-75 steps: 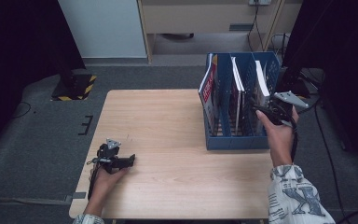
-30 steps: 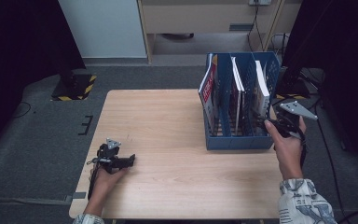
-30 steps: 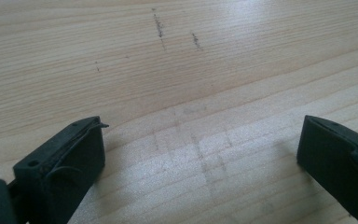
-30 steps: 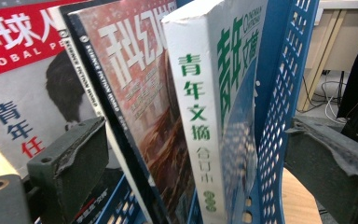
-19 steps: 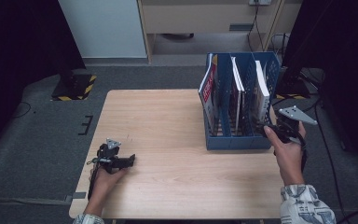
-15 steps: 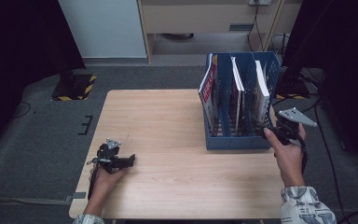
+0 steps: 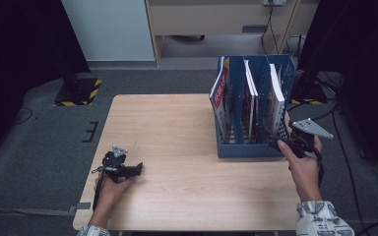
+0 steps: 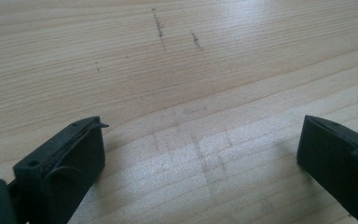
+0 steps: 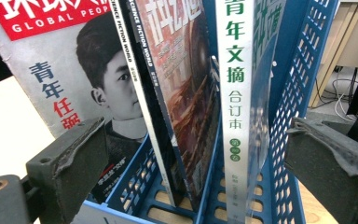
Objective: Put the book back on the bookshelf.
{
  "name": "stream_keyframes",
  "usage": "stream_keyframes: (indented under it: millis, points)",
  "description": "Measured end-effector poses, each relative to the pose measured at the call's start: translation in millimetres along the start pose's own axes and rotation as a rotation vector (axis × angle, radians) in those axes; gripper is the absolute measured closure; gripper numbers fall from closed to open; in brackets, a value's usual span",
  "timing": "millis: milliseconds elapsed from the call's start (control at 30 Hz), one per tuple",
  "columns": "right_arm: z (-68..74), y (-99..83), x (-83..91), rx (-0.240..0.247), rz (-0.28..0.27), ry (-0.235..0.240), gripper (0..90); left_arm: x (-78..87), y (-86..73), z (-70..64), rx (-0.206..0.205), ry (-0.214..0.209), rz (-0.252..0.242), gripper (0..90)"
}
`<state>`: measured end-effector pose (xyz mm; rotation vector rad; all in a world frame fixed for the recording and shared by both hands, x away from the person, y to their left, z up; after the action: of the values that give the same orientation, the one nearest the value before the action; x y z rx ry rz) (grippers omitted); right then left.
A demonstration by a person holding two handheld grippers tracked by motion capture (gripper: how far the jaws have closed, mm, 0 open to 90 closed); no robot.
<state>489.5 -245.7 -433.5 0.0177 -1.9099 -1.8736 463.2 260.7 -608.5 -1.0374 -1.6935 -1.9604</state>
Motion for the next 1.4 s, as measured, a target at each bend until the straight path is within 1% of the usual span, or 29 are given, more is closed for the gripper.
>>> stream_keyframes:
  millis: [233, 333, 567, 733, 833, 1167, 1400]
  points:
    - [6.2, -1.2, 0.3, 0.001, 0.004, 0.013, 6.5, 0.0, 0.0, 0.0, 0.000, 0.000, 0.000, 0.0]
    - [9.4, -0.7, 0.0, 0.008, 0.003, 0.017, 6.5, 0.0, 0.0, 0.0, 0.000, 0.000, 0.000, 0.0]
    - [19.9, 0.4, 2.6, 0.019, 0.000, 0.040, 6.5, 0.0, 0.0, 0.0, 0.000, 0.000, 0.000, 0.0]
    - [24.5, -0.9, 4.7, 0.027, 0.001, 0.042, 6.5, 0.0, 0.0, 0.0, 0.000, 0.000, 0.000, 0.0]
    - [28.8, -0.2, 6.2, 0.027, -0.004, 0.053, 6.5, 0.0, 0.0, 0.0, 0.000, 0.000, 0.000, 0.0]
    - [44.1, 1.9, 5.4, 0.048, -0.005, 0.083, 5.9, 0.0, 0.0, 0.0, 0.000, 0.000, 0.000, 0.0]
    - [54.8, -0.4, -0.3, 0.056, 0.019, 0.099, 5.8, -0.1, 0.0, 0.1, 0.002, 0.000, 0.000, 0.0]
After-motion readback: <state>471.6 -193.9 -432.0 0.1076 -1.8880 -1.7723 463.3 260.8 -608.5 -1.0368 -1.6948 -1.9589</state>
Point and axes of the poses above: each handheld gripper's, and its own axes: x roughly backward along the jaws, y roughly out of its top, z roughly to its left, the point moved 10 cm from there along -x, roughly forward along the jaws, and after that the axes turned 1 degree about y, right-handed, at the moved point
